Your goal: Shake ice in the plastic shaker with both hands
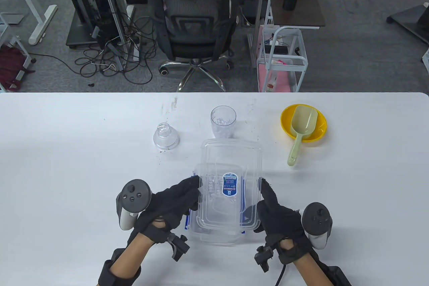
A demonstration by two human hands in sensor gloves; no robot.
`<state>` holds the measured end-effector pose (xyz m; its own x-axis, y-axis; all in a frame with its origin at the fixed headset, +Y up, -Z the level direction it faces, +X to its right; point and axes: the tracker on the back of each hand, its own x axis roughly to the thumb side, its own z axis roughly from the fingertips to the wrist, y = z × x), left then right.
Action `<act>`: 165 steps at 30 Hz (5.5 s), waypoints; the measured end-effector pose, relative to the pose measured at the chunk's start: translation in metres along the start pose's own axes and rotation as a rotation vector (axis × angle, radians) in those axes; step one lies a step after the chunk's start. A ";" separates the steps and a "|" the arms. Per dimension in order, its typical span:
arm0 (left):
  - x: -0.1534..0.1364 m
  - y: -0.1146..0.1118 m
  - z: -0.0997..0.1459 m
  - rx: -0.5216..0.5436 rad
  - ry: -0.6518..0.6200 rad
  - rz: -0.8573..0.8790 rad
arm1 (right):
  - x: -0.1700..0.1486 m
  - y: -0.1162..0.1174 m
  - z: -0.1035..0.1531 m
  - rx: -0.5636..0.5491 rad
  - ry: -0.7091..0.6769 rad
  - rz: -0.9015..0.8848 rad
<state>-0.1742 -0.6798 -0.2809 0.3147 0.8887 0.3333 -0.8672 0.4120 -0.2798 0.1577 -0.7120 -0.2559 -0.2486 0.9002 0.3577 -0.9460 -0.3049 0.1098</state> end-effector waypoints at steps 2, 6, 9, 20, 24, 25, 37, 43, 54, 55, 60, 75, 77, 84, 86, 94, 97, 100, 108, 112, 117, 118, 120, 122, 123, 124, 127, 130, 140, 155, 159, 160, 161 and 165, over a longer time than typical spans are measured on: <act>0.008 0.000 0.002 0.002 -0.022 -0.115 | -0.005 0.002 -0.001 0.008 0.020 0.014; 0.018 0.000 0.004 0.019 -0.035 -0.250 | -0.013 0.005 -0.002 0.042 0.053 0.016; 0.016 -0.003 0.003 0.000 -0.009 -0.353 | -0.021 0.011 -0.002 0.041 0.086 -0.039; -0.014 -0.018 -0.006 -0.163 0.153 -0.481 | -0.038 0.024 -0.002 0.104 0.225 0.093; -0.019 -0.017 -0.007 -0.160 0.180 -0.491 | -0.043 0.028 -0.003 0.143 0.262 0.123; -0.021 -0.017 -0.007 -0.175 0.205 -0.506 | -0.044 0.029 -0.004 0.159 0.273 0.131; -0.041 -0.023 -0.008 -0.321 0.338 -0.479 | -0.057 0.033 -0.005 0.251 0.410 0.159; -0.046 -0.019 -0.008 -0.371 0.357 -0.405 | -0.059 0.031 -0.005 0.253 0.430 0.151; -0.078 -0.021 -0.004 -0.506 0.448 -0.074 | -0.060 0.031 -0.001 0.275 0.479 0.156; -0.085 -0.024 -0.002 -0.526 0.454 0.001 | -0.060 0.031 -0.001 0.256 0.488 0.134; -0.098 -0.033 0.004 -0.613 0.490 0.153 | -0.067 0.027 -0.001 0.247 0.539 0.034; -0.069 -0.020 0.003 -0.372 0.458 -0.280 | -0.056 0.023 -0.001 0.160 0.462 0.166; -0.055 -0.019 0.002 -0.332 0.395 -0.428 | -0.052 0.024 -0.001 0.141 0.421 0.189; -0.033 -0.035 0.005 -0.287 0.283 -0.622 | -0.049 0.031 -0.001 0.144 0.305 0.104; -0.036 -0.038 0.005 -0.298 0.281 -0.627 | -0.049 0.032 -0.001 0.166 0.294 0.079; -0.038 -0.045 0.007 -0.317 0.342 -0.589 | -0.044 0.044 0.000 0.324 0.297 0.189; -0.038 -0.046 0.007 -0.316 0.351 -0.575 | -0.042 0.046 0.001 0.321 0.290 0.204; -0.036 -0.047 0.006 -0.333 0.367 -0.589 | -0.042 0.046 0.001 0.329 0.295 0.208; -0.031 -0.050 0.005 -0.331 0.341 -0.682 | -0.040 0.048 -0.004 0.355 0.302 0.247; -0.030 -0.051 0.004 -0.325 0.328 -0.703 | -0.036 0.050 -0.007 0.381 0.282 0.278; -0.023 -0.057 0.003 -0.304 0.283 -0.829 | -0.034 0.052 -0.010 0.392 0.271 0.319; -0.024 -0.057 0.004 -0.303 0.283 -0.815 | -0.034 0.052 -0.010 0.392 0.272 0.317; -0.023 -0.058 0.004 -0.298 0.297 -0.810 | -0.035 0.052 -0.009 0.389 0.269 0.308; -0.022 -0.060 0.005 -0.290 0.301 -0.832 | -0.035 0.052 -0.009 0.390 0.272 0.303; -0.022 -0.060 0.005 -0.286 0.306 -0.841 | -0.035 0.052 -0.009 0.389 0.275 0.297; -0.021 -0.061 0.006 -0.280 0.311 -0.846 | -0.035 0.052 -0.009 0.388 0.277 0.290; -0.022 -0.060 0.007 -0.272 0.312 -0.830 | -0.036 0.051 -0.009 0.384 0.279 0.284; -0.024 -0.059 0.007 -0.281 0.305 -0.811 | -0.036 0.051 -0.009 0.378 0.279 0.291; -0.025 -0.058 0.010 -0.258 0.293 -0.825 | -0.036 0.048 -0.008 0.361 0.279 0.292; -0.023 -0.061 0.012 -0.237 0.306 -0.876 | 0.023 0.018 -0.044 0.187 0.133 0.496; -0.023 -0.061 0.012 -0.235 0.312 -0.881 | 0.053 0.015 -0.072 0.106 0.093 0.519; -0.023 -0.060 0.012 -0.240 0.313 -0.882 | 0.062 0.015 -0.084 0.100 0.092 0.543; -0.023 -0.060 0.012 -0.242 0.315 -0.881 | 0.070 0.016 -0.093 0.101 0.103 0.565; -0.023 -0.061 0.012 -0.240 0.316 -0.884 | 0.098 0.019 -0.133 0.079 0.086 0.666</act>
<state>-0.1333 -0.7275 -0.2604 0.9351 0.2368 0.2637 -0.1767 0.9565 -0.2321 0.0873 -0.5879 -0.3419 -0.7919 0.5331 0.2978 -0.5683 -0.8218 -0.0402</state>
